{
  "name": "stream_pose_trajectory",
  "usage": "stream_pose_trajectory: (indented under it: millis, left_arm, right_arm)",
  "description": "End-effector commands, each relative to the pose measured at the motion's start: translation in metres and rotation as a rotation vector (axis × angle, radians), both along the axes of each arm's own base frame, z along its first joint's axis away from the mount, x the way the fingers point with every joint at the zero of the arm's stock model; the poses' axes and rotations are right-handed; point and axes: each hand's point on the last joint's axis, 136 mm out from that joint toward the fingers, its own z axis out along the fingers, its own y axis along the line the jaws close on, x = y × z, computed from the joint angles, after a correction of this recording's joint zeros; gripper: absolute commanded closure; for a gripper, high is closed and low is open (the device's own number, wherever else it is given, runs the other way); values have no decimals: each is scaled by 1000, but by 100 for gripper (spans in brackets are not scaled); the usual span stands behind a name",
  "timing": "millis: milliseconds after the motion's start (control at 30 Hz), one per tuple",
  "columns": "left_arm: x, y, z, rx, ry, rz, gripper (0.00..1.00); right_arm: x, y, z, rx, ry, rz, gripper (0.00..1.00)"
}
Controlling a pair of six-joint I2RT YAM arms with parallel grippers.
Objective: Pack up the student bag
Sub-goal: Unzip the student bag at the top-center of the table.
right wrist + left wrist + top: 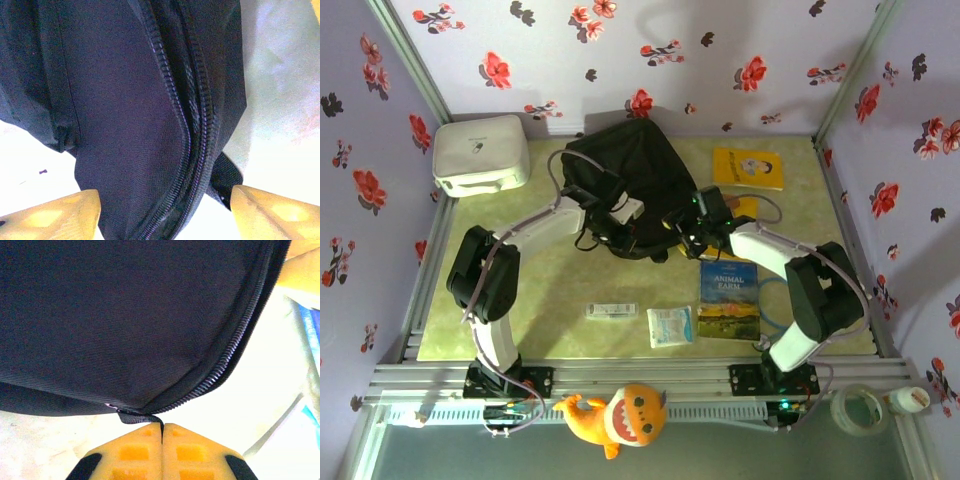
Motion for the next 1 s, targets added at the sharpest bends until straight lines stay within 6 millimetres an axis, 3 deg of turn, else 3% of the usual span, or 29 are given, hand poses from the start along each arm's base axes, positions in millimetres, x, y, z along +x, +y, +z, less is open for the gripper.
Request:
stream_pose_trajectory:
  millis: [0,167,400,667,967]
  left_arm:
    - [0,-15,16,-66,-8,-8,100]
    - [-2,-11,14,-50,-10,-12,100]
    - [0,26,10,49,-34,19,100]
    - [12,84,-15,299,-79,22,100]
    - [42,84,-17,307,-117,68,100]
  right_arm:
    - [-4,11,-10,51,55,-14,34]
    - [1,15,-21,48,61,-13,46]
    - [5,-1,-36,-54,61,-35,71]
    - [13,-23,-41,-125,40,-69,79]
    - [14,-36,-32,-190,15,-76,84]
